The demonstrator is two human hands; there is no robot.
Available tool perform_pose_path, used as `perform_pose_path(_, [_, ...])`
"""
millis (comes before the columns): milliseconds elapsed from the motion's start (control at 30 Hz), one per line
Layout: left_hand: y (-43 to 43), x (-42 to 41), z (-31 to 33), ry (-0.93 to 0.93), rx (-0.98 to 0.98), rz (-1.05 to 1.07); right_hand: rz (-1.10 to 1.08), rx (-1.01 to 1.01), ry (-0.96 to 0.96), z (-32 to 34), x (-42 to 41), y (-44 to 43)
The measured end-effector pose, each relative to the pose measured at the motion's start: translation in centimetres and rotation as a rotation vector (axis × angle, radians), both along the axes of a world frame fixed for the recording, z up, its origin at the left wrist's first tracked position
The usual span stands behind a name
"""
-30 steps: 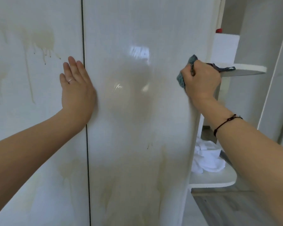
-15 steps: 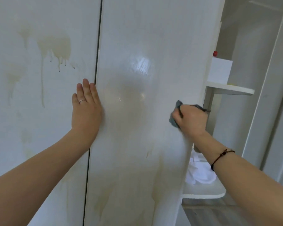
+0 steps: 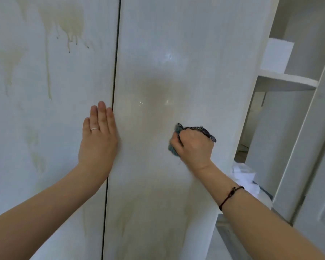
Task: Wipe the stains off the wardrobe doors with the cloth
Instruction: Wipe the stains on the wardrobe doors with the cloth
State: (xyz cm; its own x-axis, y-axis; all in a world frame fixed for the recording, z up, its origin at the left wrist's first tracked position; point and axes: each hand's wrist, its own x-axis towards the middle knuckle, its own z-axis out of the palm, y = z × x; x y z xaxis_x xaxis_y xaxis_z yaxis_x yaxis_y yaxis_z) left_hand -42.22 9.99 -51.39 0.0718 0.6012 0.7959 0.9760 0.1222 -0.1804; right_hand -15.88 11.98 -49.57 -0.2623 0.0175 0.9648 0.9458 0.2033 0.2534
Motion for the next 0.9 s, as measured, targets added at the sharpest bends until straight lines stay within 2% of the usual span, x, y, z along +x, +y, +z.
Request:
perform_pose_path(133, [-1.0,-0.9,-2.7,0.064,-0.063,-0.001,0.116,-0.116,-0.336,-10.8,2.7,-1.0])
perform_pose_path(233, [-2.0,-1.8,-2.7,0.091,-0.090,0.008,0.057,-0.146,-0.528,-8.2,3.3,-0.7])
perform_pose_path(300, [-2.4,-1.8,-2.7,0.088,-0.104,-0.003,-0.030,-0.158,-0.397,-2.5,3.5,-0.7])
perform_pose_path(400, [-2.3,-1.4,-3.2,0.055,-0.093,-0.038,-0.178,-0.037,0.091,6.4,3.6,-1.2])
perform_pose_path(467, [-1.9,-1.2,-3.5,0.037,-0.069,-0.063,-0.135,0.015,0.301,8.5,3.4,-1.0])
perform_pose_path(533, [-1.6,-0.9,-4.3,0.002,-0.068,-0.092,-0.116,0.061,0.344,6.7,2.8,-0.3])
perform_pose_path(600, [-1.6,-0.3,-5.1,-0.038,-0.078,-0.121,-0.114,0.048,0.264,1.4,2.3,0.0])
perform_pose_path(700, [-1.3,0.3,-6.4,-0.088,-0.047,-0.142,0.037,0.038,-0.070,-9.4,3.0,0.0])
perform_pose_path(767, [-0.9,0.4,-6.9,-0.106,-0.027,-0.153,0.131,-0.053,-0.196,-16.1,4.3,-0.2])
perform_pose_path(833, [-1.1,0.3,-7.0,-0.109,-0.023,-0.159,0.149,-0.161,-0.246,-19.7,4.9,-0.6])
perform_pose_path(900, [-1.4,-0.2,-7.2,-0.093,-0.038,-0.157,0.103,-0.177,-0.362,-19.3,5.6,-0.8])
